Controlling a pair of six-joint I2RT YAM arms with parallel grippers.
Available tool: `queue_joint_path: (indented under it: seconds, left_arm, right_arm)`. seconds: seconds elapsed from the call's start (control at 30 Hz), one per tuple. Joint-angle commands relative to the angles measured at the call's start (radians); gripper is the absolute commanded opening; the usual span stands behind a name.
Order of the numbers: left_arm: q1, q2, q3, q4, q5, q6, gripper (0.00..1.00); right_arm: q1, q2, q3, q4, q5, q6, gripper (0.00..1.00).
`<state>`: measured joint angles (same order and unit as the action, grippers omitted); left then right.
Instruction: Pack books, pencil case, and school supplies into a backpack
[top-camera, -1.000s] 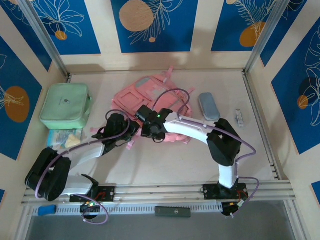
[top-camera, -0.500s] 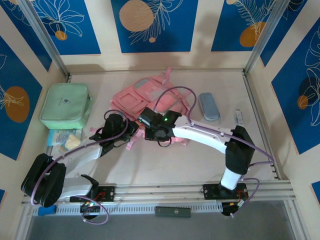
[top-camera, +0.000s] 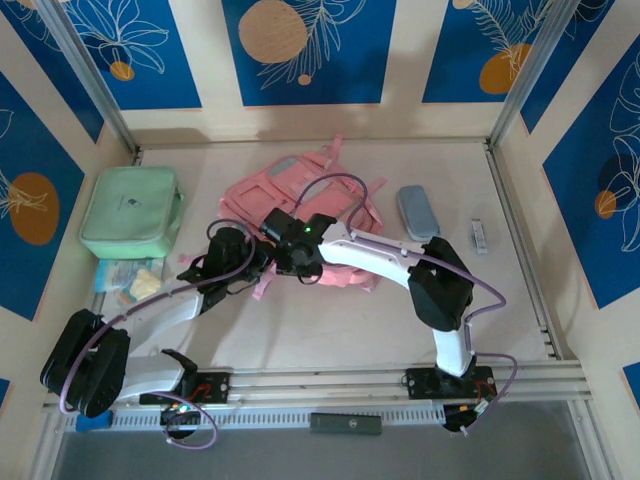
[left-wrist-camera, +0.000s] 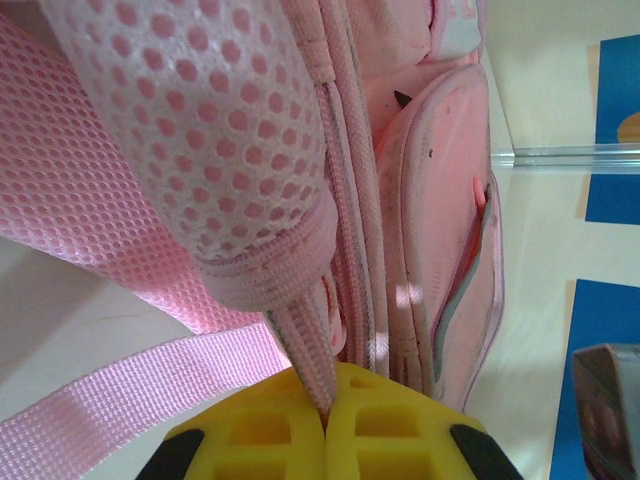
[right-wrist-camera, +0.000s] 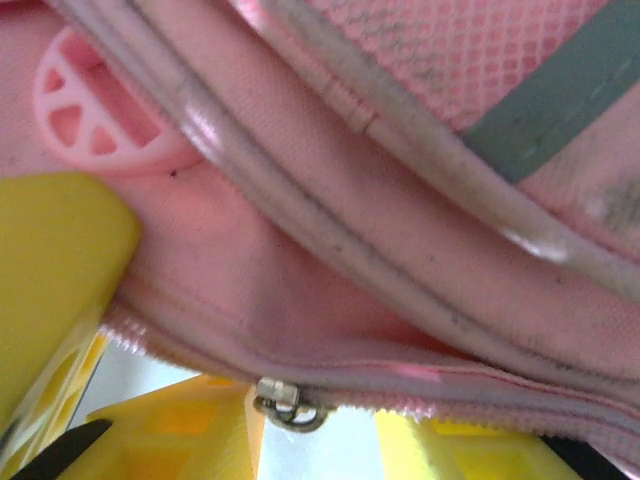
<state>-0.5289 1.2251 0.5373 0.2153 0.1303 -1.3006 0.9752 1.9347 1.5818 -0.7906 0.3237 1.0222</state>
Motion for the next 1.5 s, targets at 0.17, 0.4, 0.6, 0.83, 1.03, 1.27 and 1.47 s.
queue_joint_path:
  seconds: [0.17,0.4,0.6,0.83,1.03,1.27,1.47]
  left_arm:
    - [-0.017,-0.066,0.038,0.058,0.005,0.033,0.0]
    - [-0.016,-0.062,0.04,0.056,0.005,0.04,0.0]
    - [-0.015,-0.071,0.046,0.042,0.0,0.046,0.0]
    - [0.019,-0.086,0.087,-0.101,-0.023,0.126,0.0]
    - [0.116,-0.074,0.103,-0.157,0.036,0.178,0.0]
    - [0.136,-0.03,0.126,-0.102,0.119,0.186,0.0]
    - [0.138,-0.027,0.162,-0.168,0.12,0.229,0.0]
  right_arm:
    - [-0.017,0.016,0.04,-0.014,0.07,-0.033,0.23]
    - [0.005,-0.043,-0.006,-0.048,0.113,-0.064,0.14]
    - [0.008,-0.05,-0.013,-0.049,0.102,-0.113,0.09]
    - [-0.017,-0.161,-0.17,-0.062,0.076,-0.099,0.09]
    - [-0.063,-0.342,-0.385,-0.071,0.044,-0.09,0.08]
    - [-0.072,-0.407,-0.441,-0.069,0.002,-0.175,0.08]
    - [-0.101,-0.458,-0.47,-0.031,-0.055,-0.262,0.13]
